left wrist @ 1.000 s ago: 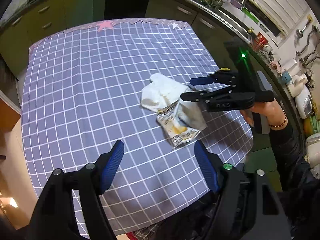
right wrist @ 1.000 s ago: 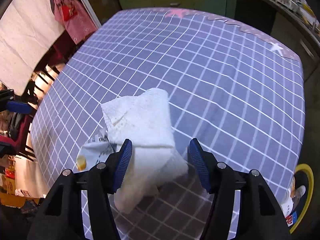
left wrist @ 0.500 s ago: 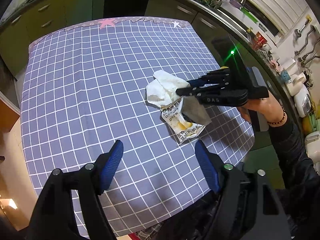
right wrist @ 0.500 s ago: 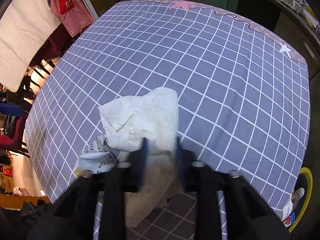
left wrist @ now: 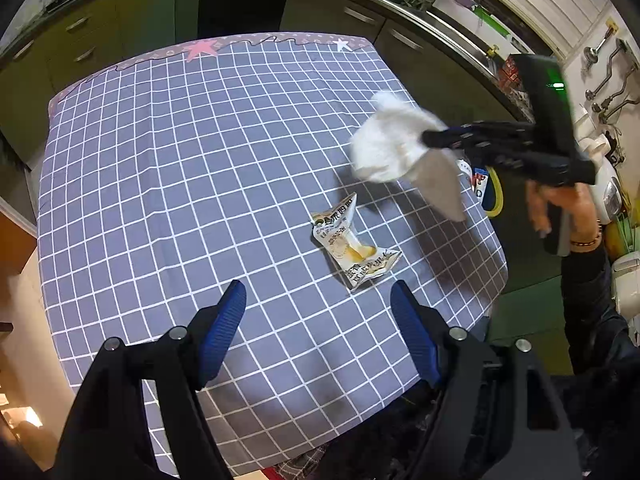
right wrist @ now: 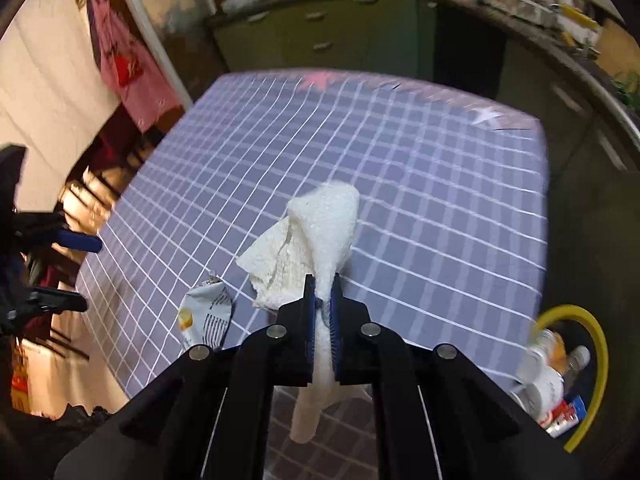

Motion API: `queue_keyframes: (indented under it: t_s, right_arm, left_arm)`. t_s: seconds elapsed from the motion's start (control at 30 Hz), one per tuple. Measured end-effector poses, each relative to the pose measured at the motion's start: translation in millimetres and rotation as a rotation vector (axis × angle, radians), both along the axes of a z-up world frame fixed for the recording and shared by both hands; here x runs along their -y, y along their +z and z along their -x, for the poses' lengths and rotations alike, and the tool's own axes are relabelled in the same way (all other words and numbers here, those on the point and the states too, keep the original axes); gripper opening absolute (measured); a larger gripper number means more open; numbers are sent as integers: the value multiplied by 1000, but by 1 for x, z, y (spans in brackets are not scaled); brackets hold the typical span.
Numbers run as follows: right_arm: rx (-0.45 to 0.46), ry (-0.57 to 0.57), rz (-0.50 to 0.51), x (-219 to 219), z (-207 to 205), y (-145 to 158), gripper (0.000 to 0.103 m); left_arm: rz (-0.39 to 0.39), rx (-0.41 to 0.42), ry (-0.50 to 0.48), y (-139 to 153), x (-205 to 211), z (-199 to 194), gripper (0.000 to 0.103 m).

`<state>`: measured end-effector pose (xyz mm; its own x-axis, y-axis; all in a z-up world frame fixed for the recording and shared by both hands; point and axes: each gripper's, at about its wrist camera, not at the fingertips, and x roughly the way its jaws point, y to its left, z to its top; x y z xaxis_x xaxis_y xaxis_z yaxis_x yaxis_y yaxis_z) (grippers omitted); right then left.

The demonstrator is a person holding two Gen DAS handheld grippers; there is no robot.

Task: Collect trash
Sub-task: 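Carry the tissue over the bin and release it with the right tool, then grasp the crumpled snack wrapper on the table with the left tool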

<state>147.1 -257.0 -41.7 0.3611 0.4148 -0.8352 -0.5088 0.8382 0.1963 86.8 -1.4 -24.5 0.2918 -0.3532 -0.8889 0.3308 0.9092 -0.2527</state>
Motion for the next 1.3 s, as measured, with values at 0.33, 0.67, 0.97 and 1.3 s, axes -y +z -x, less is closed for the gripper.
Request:
queue_keyframes:
  t_s: [0.33,0.67,0.97,1.3]
  right_arm:
    - [105,-316,28,149,25,57,7]
    - [0,-626,38,278,21,2,10]
    - [-40,-750,111,324,18,-45,43]
    - [39,-659,51,292,48,-15,43]
  left_arm:
    - [4,3,-25,0,10,-1,72]
    - [-7,-1,-58,0,27,-2,72]
    - [-37,-15,-67,-3,35,-4,76]
    - [-32,-113,-18,-29,39,-34,80]
